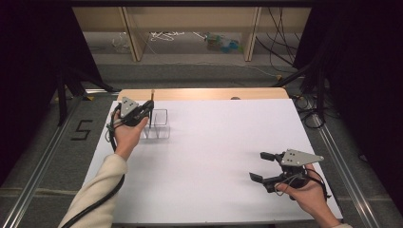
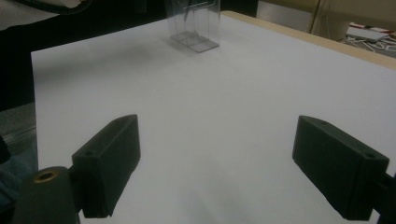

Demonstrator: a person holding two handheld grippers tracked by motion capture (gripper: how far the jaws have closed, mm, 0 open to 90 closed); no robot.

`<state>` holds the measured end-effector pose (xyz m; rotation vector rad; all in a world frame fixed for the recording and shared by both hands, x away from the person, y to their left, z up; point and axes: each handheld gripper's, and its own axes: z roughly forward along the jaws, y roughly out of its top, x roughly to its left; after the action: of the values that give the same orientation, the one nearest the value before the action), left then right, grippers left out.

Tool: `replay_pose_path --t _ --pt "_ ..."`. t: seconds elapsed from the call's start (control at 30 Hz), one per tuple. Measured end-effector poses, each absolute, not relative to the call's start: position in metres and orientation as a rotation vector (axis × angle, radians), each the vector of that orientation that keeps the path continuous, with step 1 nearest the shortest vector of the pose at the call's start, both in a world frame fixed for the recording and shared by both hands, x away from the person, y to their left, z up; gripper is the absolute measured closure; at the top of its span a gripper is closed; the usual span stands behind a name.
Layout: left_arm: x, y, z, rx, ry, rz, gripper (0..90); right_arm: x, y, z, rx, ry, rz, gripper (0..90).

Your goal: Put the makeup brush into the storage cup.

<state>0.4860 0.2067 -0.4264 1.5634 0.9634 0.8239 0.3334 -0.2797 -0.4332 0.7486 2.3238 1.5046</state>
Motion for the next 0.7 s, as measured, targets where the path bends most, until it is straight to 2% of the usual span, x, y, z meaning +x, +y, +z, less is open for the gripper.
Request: replay_pose_path --t 0.53,0.6,0.7 --pt "0.4852 0.2087 -0.4246 1.564 0.956 0.812 82.7 0.3332 -0.2797 -0.4332 0.750 2.327 1.505 16.0" --pt "0.4844 0.2101 -0.4235 1.559 0.954 0.798 80.6 0.3332 -0.2798 -0.4332 0.747 2.326 1.505 16.0" --pt "0.4820 0.2118 -0.4189 1.549 0.952 0.773 69.7 0.3332 -0.2799 -0.4332 0.749 2.327 1.503 16.0"
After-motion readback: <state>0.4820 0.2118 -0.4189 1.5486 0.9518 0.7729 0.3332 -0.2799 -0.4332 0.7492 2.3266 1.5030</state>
